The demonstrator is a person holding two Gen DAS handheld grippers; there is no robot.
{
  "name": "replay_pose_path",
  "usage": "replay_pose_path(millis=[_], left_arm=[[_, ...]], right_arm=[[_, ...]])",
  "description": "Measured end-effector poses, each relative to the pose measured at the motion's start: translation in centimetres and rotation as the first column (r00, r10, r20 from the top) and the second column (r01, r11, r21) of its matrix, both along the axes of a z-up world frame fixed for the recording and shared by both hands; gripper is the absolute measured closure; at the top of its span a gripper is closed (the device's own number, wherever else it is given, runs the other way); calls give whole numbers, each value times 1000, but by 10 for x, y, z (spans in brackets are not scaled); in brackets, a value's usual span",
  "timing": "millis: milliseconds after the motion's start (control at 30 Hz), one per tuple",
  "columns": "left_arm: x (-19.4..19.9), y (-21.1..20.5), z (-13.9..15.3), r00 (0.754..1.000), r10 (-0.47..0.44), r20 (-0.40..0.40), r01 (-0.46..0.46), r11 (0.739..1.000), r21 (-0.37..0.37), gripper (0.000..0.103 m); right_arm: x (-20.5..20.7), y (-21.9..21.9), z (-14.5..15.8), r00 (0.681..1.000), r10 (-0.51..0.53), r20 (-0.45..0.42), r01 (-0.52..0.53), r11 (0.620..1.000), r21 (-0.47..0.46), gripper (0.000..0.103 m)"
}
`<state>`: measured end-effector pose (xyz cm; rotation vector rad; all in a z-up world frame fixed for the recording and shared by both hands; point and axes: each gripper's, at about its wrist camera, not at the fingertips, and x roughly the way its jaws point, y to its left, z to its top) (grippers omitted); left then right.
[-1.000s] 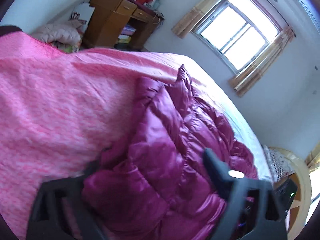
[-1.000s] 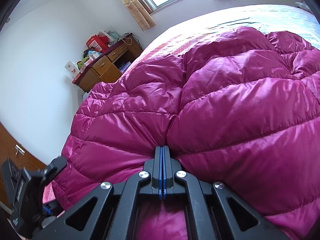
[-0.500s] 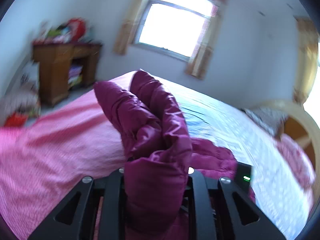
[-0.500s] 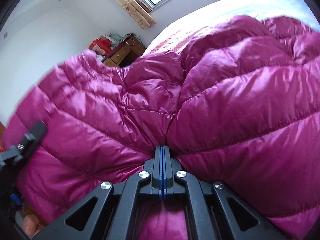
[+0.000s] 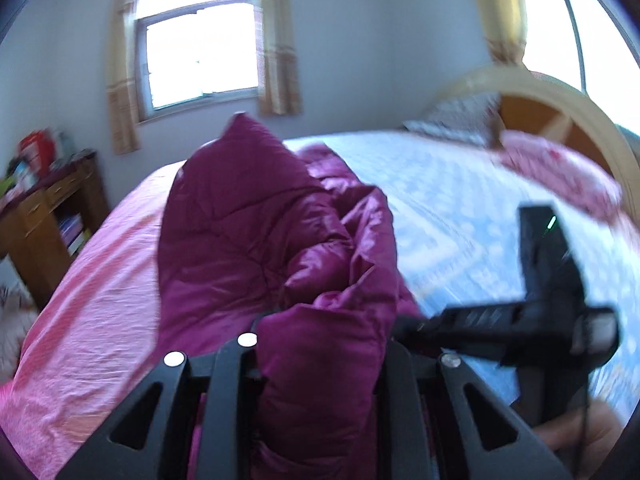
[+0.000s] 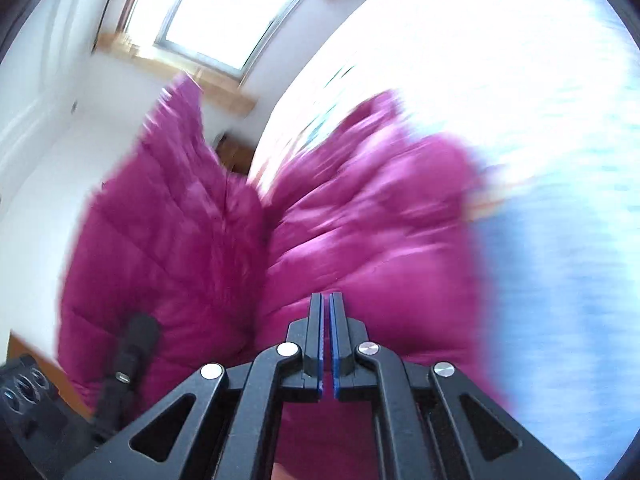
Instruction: Fold large clothes
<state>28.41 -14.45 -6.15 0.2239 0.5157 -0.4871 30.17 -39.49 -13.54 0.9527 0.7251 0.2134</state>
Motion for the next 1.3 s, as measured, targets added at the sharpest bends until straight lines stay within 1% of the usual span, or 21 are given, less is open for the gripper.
replay_pose_path(millis=[67,167,267,300,367,533,600,700,733,767,800,833,900,967,1033,1067,1100,1133,1167,1233,1300], left_arm=[[-7,-21,-13,999,-38,-17,39,998,53,83],[-14,-43,-29,996,-76,-41,80,991,104,83],[-18,-55,-42,996,-73,-48,80,985,151,83],[-20,-58,-46,996,-74,-45,80,983,168,83],[-23,-60,-51,996,-73,-42,80,977,198,83],[-22,-63,-52,995,-77,-59,87,980,181,82],[-24,-60,-54,995,-79,-58,88,980,177,82],[-25,-65,-57,995,-81,-53,89,979,181,82],[-26,-66,-57,995,-84,-52,92,979,182,82],[-26,-67,-58,995,-84,-52,92,979,182,82],[-26,-69,-58,995,-84,-51,92,979,182,81],[-26,-69,-58,995,-84,-50,92,979,182,81],[-26,-69,-58,995,-85,-51,93,980,177,81],[-27,-70,-59,995,-87,-53,95,980,173,81],[-27,-70,-58,995,-87,-53,95,981,170,81],[-27,-70,-58,995,-87,-53,95,982,166,81],[-27,-70,-58,995,-87,-54,95,982,162,81],[-27,-70,-58,995,-87,-57,95,983,156,81],[-27,-71,-58,994,-87,-60,95,984,153,80],[-27,-72,-58,994,-88,-64,97,984,149,78],[-29,-73,-57,994,-91,-63,99,983,152,77]], right_arm=[[-18,-16,-5,999,-44,20,44,999,10,101],[-36,-24,-10,995,-86,44,86,996,-9,101],[-40,-24,-23,995,-91,38,91,996,-11,100],[-40,-24,-25,994,-99,47,99,995,8,100],[-42,-24,-23,993,-108,53,108,994,-4,100],[-54,-22,-21,989,-142,47,142,990,-1,100],[-55,-31,-12,985,-158,75,157,987,14,100],[-44,-39,10,986,-132,106,137,990,-36,97],[-34,-38,21,986,-114,124,123,990,-65,86],[-29,-35,29,986,-97,133,108,991,-82,72],[-23,-31,35,987,-73,145,87,991,-97,30],[-16,-30,40,984,-62,167,79,992,-99,5],[-9,-31,47,980,-45,192,64,993,-99,4],[8,-25,51,986,-8,166,29,992,-125,4],[27,-16,50,991,38,128,-12,981,-193,5],[35,-11,49,990,73,125,-42,972,-231,9],[37,-11,46,987,101,128,-66,966,-251,35],[41,-8,44,985,122,119,-86,959,-271,70],[43,-7,40,987,120,108,-87,957,-276,74],[42,-13,29,990,83,110,-52,965,-255,76],[35,-20,13,995,54,84,-32,969,-247,76]])
